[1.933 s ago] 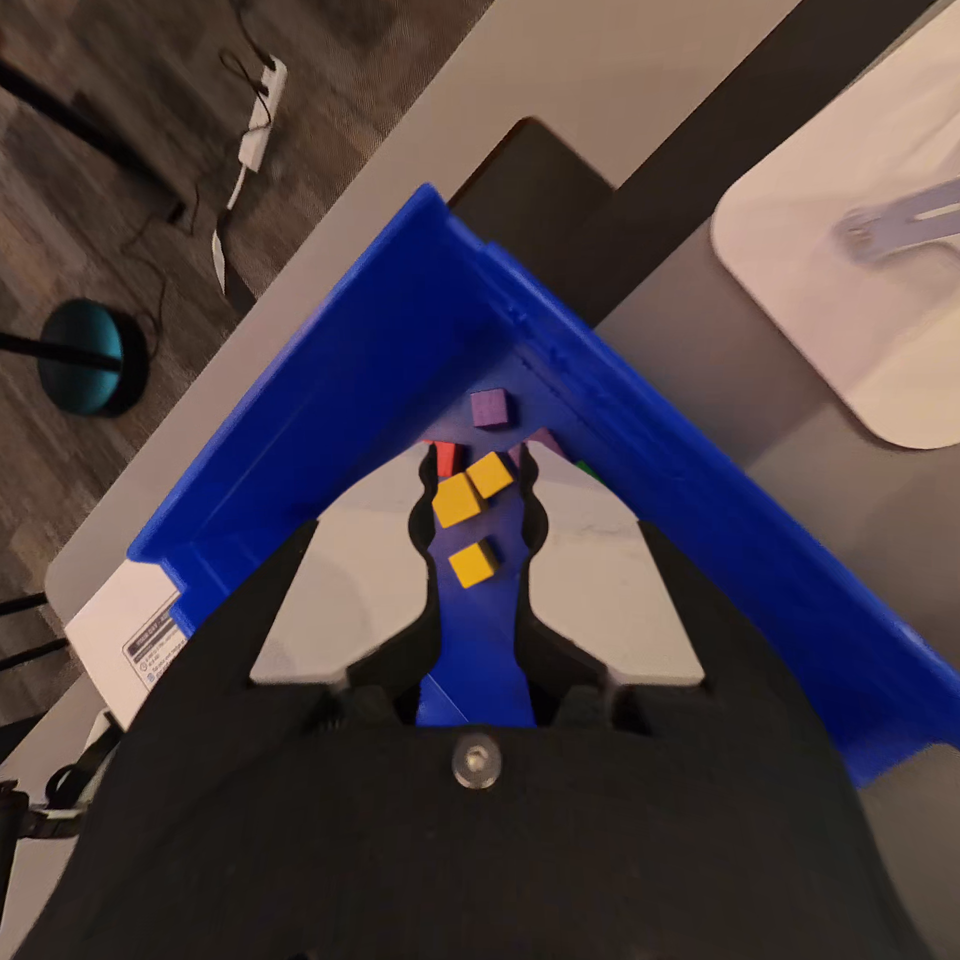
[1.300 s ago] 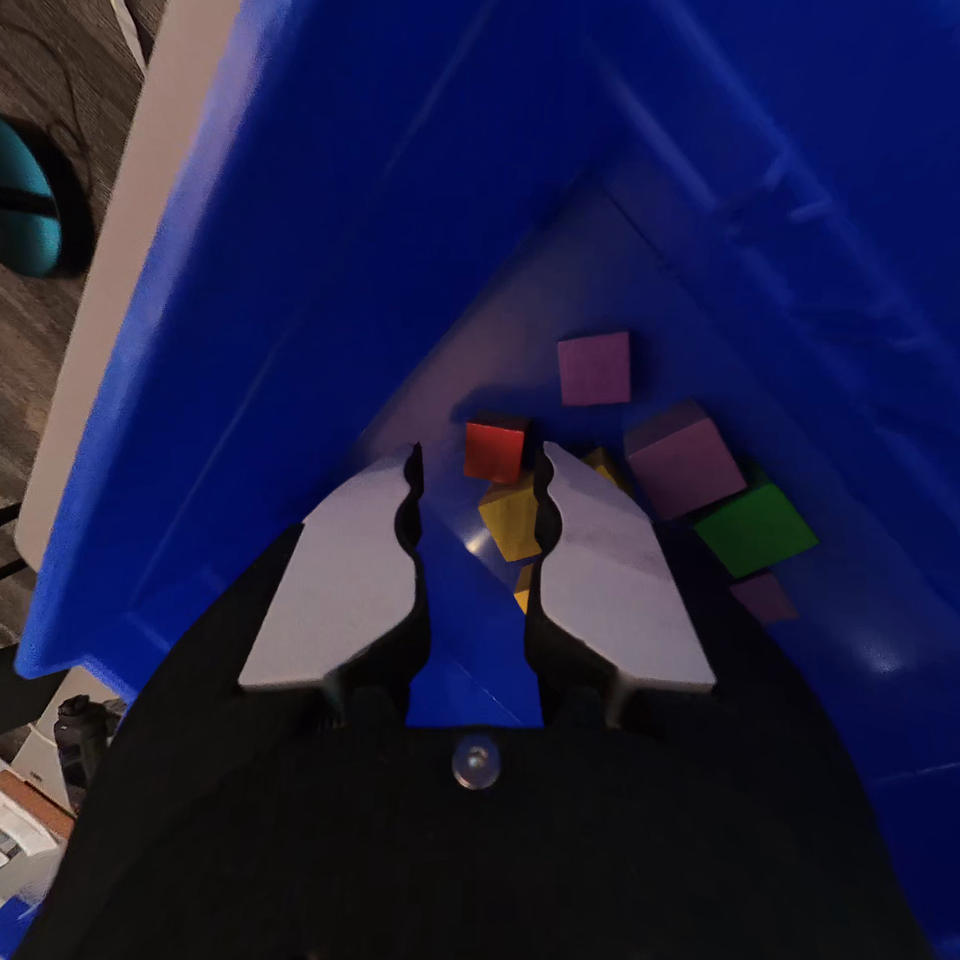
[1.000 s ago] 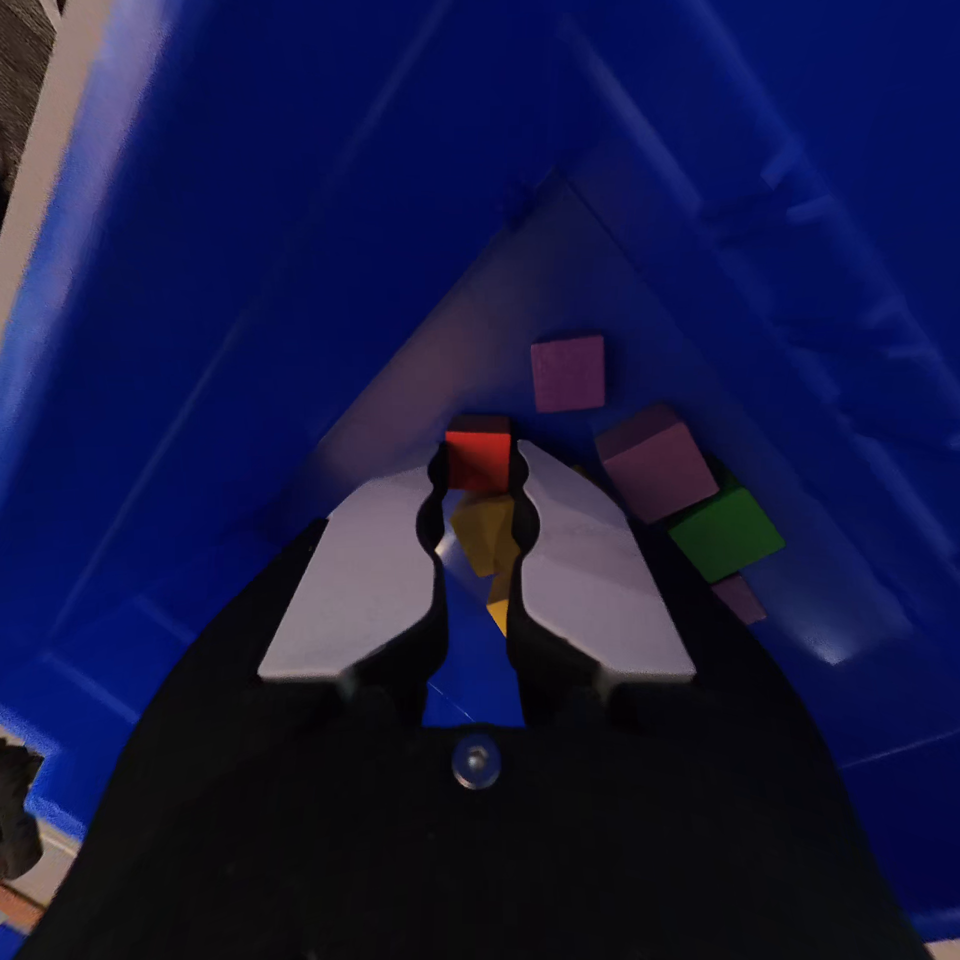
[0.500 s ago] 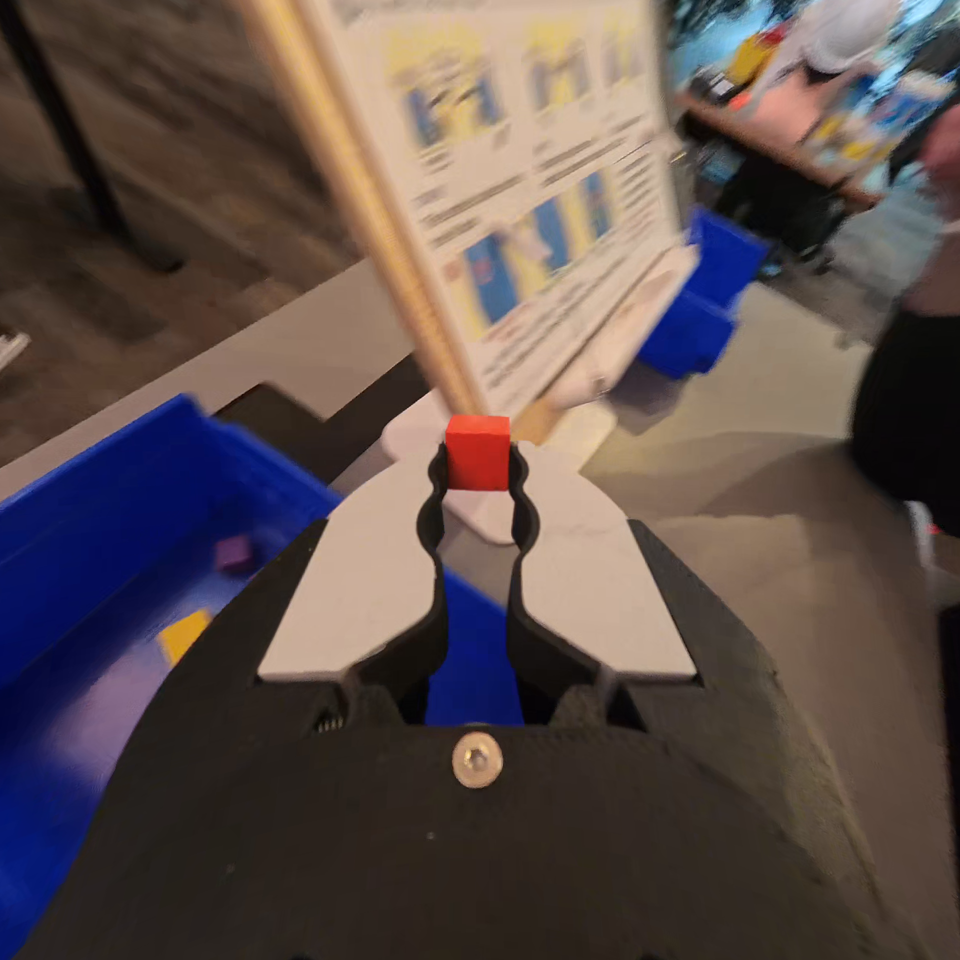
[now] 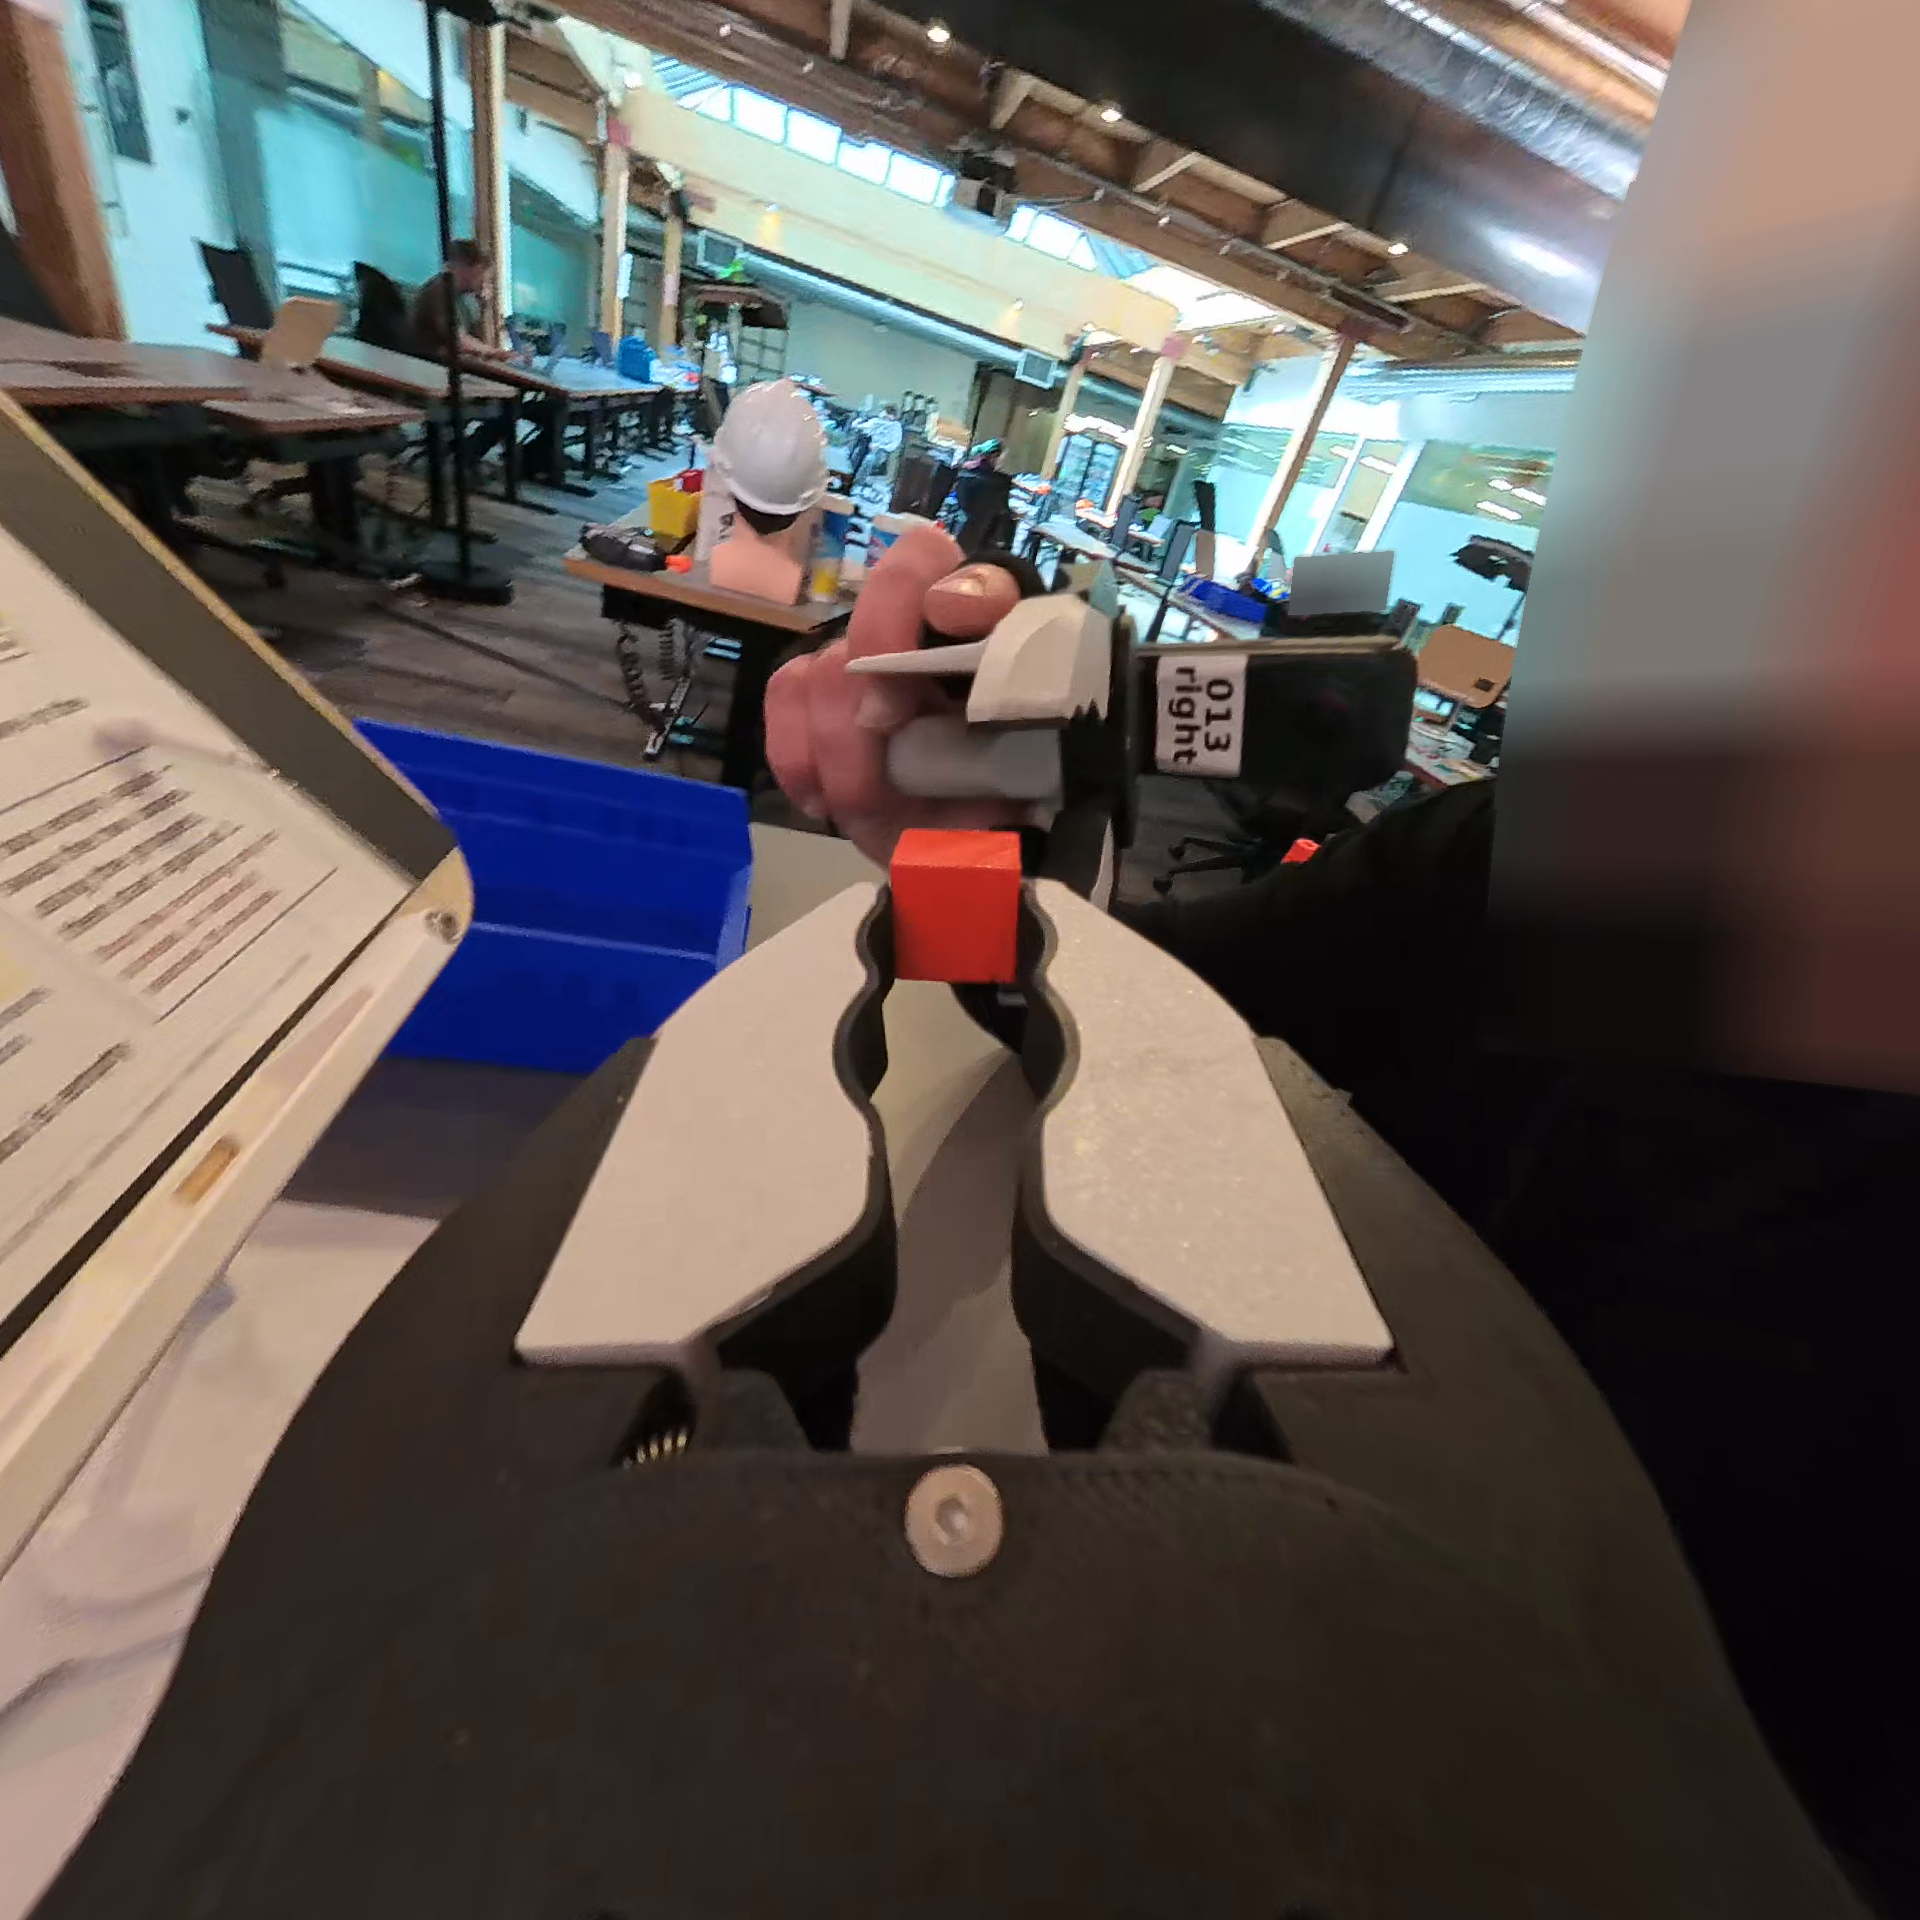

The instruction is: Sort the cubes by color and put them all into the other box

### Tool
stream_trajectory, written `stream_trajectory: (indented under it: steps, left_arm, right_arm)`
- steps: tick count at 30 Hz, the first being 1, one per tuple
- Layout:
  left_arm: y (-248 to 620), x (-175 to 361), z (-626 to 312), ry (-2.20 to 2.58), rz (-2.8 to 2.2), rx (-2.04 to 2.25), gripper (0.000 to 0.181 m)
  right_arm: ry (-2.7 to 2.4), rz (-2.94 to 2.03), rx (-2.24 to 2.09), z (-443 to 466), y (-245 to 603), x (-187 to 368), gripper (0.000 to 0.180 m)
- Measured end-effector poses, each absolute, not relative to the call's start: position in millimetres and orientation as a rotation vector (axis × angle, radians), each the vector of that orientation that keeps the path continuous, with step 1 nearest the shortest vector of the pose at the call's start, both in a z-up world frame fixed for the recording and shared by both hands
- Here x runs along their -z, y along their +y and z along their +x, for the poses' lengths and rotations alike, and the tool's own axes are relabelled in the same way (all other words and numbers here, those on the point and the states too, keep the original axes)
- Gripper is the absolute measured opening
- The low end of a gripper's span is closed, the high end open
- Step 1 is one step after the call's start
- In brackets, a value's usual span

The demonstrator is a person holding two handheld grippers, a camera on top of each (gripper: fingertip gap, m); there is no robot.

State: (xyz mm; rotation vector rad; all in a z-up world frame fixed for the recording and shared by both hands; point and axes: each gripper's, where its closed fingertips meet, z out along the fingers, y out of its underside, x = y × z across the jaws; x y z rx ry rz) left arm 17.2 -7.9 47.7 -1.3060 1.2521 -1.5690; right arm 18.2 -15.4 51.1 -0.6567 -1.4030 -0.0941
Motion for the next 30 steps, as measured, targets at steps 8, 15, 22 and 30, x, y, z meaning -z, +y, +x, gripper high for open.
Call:
stream_trajectory:
  steps: [8,15,22,30]
  left_arm:
    - [-19,-50,38,1.285,-1.271,1.672,0.021]
    - [-27,-49,42,1.320,-1.257,1.710,0.021]
    - [-31,-47,42,1.350,-1.258,1.716,0.021]
    - [-35,-46,42,1.364,-1.244,1.745,0.021]
  right_arm:
    - [-1.386,-0.620,0.153,25,-15,-56,0.043]
    - [-1.428,-0.584,0.198,21,-19,-50,0.034]
    - [-1.427,-0.570,0.207,20,-21,-51,0.025]
    - [-1.441,-0.582,0.204,21,-24,-52,0.022]
